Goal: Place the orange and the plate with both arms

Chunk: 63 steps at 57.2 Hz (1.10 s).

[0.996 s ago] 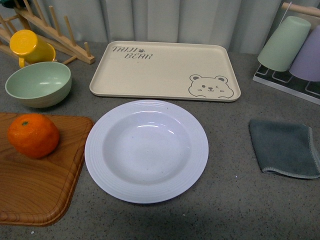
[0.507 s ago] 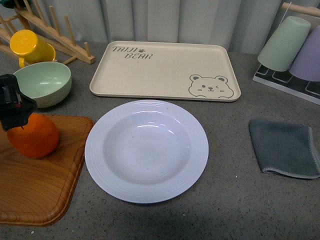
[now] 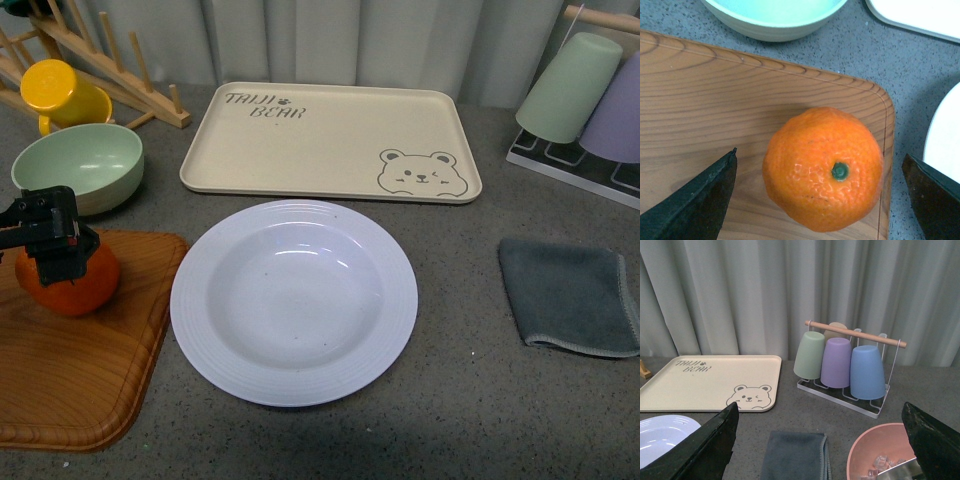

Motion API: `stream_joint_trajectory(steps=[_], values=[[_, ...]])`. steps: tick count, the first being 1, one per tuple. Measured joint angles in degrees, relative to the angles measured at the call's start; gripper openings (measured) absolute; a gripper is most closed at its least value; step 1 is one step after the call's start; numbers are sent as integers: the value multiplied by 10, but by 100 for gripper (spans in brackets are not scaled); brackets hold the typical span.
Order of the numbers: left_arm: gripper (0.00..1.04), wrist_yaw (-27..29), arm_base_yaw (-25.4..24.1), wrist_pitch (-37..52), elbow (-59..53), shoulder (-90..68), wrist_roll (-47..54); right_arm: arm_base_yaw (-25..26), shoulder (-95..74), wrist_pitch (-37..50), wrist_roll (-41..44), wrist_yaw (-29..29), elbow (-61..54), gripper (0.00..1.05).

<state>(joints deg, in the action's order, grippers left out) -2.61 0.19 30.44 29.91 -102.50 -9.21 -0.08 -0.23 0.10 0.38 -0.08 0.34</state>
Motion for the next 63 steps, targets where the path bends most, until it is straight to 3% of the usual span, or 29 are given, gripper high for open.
stream_joint_trajectory(steps=[15,29,45,56,63], values=[[98,0,0,-7,14,-24,2,0,0,0,0,0,0,95],[66,-2,0,-7,15,-24,2,0,0,0,0,0,0,95],[62,-8,6,4,14,-18,2,0,0,0,0,0,0,95],[62,-1,54,-14,24,20,-30,0,0,0,0,0,0,95],[62,7,122,-20,43,37,-58,0,0,0,0,0,0,95]])
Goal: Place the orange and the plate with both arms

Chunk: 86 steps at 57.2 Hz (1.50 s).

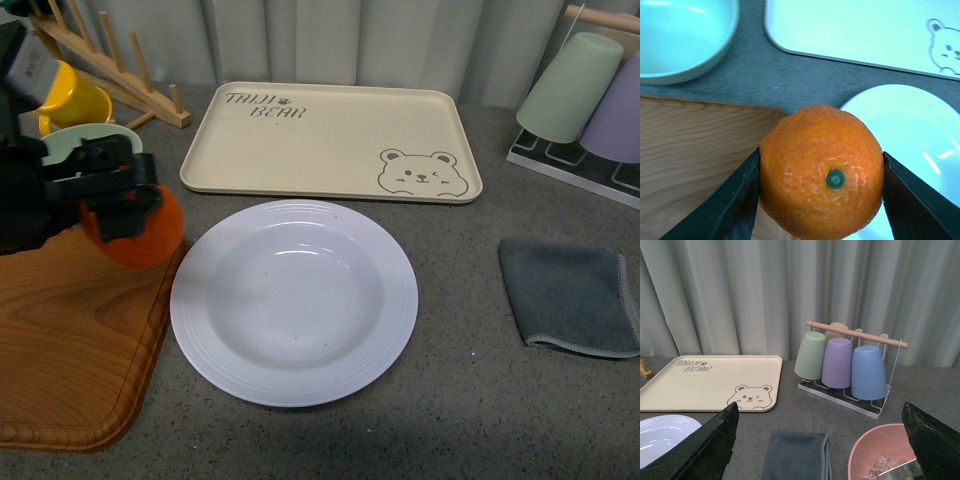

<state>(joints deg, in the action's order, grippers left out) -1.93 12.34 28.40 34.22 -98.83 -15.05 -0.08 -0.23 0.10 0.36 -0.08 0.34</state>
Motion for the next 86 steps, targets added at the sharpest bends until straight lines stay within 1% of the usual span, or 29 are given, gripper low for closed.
stream_joint_trajectory(steps=[4,9,23,32,57,58,59,67,71,76,86], values=[[62,4,36,-3,11,0,-8,0,0,0,0,0,0,95],[62,9,66,-2,24,-10,-13,0,0,0,0,0,0,95],[62,25,120,12,46,-61,-18,0,0,0,0,0,0,95],[62,29,137,24,55,-104,-17,0,0,0,0,0,0,95],[61,34,140,26,74,-152,-16,0,0,0,0,0,0,95],[62,34,140,27,74,-152,-16,0,0,0,0,0,0,95],[66,34,140,28,74,-153,-16,0,0,0,0,0,0,95],[87,43,139,34,74,-153,-16,0,0,0,0,0,0,95],[100,51,137,35,72,-149,-15,0,0,0,0,0,0,95],[98,57,134,42,63,-130,-15,0,0,0,0,0,0,95],[98,99,110,56,33,-53,-19,0,0,0,0,0,0,95]])
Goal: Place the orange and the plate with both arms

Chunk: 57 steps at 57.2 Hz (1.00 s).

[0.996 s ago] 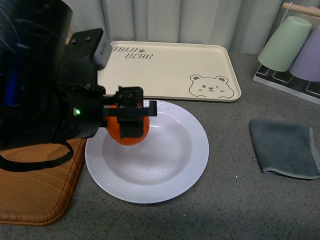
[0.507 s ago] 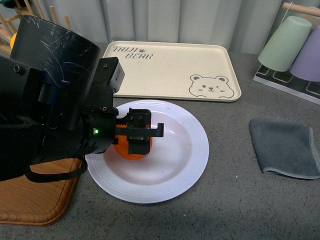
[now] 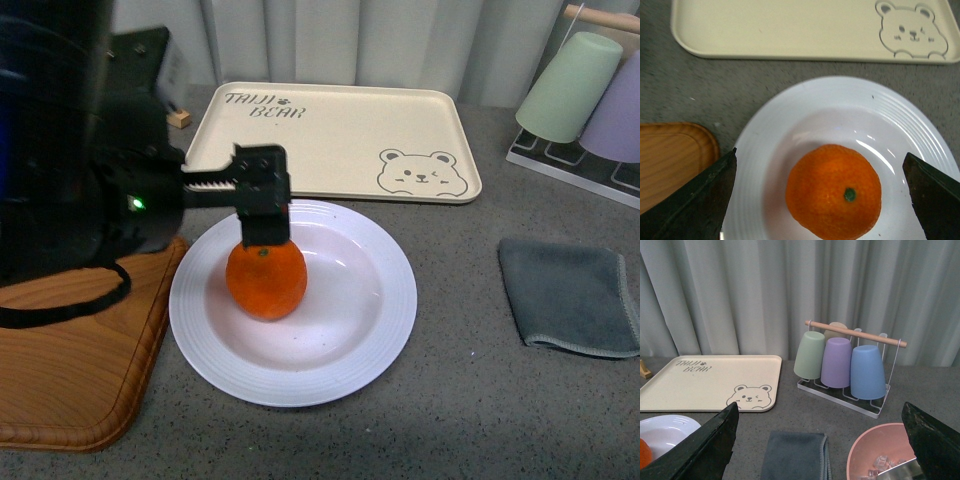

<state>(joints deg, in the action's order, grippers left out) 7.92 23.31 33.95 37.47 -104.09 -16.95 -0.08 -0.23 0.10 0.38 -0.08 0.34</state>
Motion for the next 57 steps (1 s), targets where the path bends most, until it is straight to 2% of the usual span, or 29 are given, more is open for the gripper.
stream_joint_trajectory(steps=[8,15,28,41,43,45,50,56,57], values=[[98,36,-27,15,-44,68,-7,0,0,0,0,0,0,95],[98,82,-58,90,-106,122,19,0,0,0,0,0,0,95],[98,132,-125,66,-197,224,32,0,0,0,0,0,0,95],[98,139,-145,58,-219,272,38,0,0,0,0,0,0,95],[94,107,-152,101,-229,258,50,0,0,0,0,0,0,95],[86,42,-163,216,-257,227,86,0,0,0,0,0,0,95],[72,-19,-174,352,-302,214,125,0,0,0,0,0,0,95],[55,-32,-183,369,-317,269,149,0,-1,0,0,0,0,95],[49,-35,-186,357,-324,290,153,0,0,0,0,0,0,95]])
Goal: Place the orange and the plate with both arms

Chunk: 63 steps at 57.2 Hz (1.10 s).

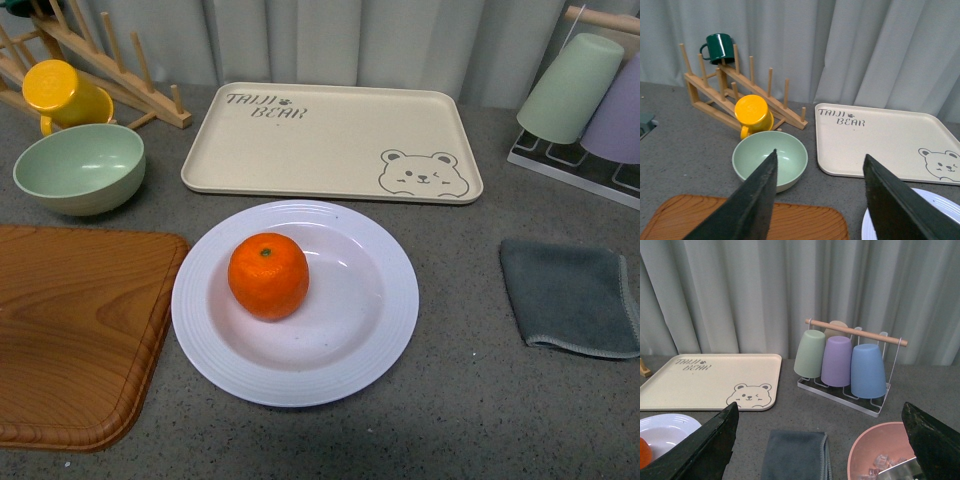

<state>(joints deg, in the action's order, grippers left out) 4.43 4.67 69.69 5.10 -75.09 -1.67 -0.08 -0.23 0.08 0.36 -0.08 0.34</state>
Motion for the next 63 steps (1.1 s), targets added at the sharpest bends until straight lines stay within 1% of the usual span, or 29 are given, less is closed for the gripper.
stream_joint_trajectory(steps=[1,2,4,9,10,11,13,14,20,30,49,63], values=[[46,-1,-2,-6,-3,8,2,0,0,0,0,0,0,95],[40,-8,-8,-21,-10,27,3,0,0,0,0,0,0,95],[31,-37,-28,-43,-20,54,6,0,0,0,0,0,0,95],[17,-41,-41,-77,-29,95,8,0,0,0,0,0,0,95],[13,-40,-44,-97,-29,115,8,0,0,0,0,0,0,95],[12,-40,-44,-103,-29,120,8,0,0,0,0,0,0,95],[5,-41,-45,-147,-28,158,9,0,0,0,0,0,0,95],[4,-41,-45,-156,-28,168,8,0,0,0,0,0,0,95],[4,-43,-45,-226,-31,254,12,0,0,0,0,0,0,95],[4,-43,-45,-308,-39,349,12,0,0,0,0,0,0,95],[4,-43,-45,-425,-40,478,12,0,0,0,0,0,0,95],[4,-43,-45,-489,-40,545,12,0,0,0,0,0,0,95]])
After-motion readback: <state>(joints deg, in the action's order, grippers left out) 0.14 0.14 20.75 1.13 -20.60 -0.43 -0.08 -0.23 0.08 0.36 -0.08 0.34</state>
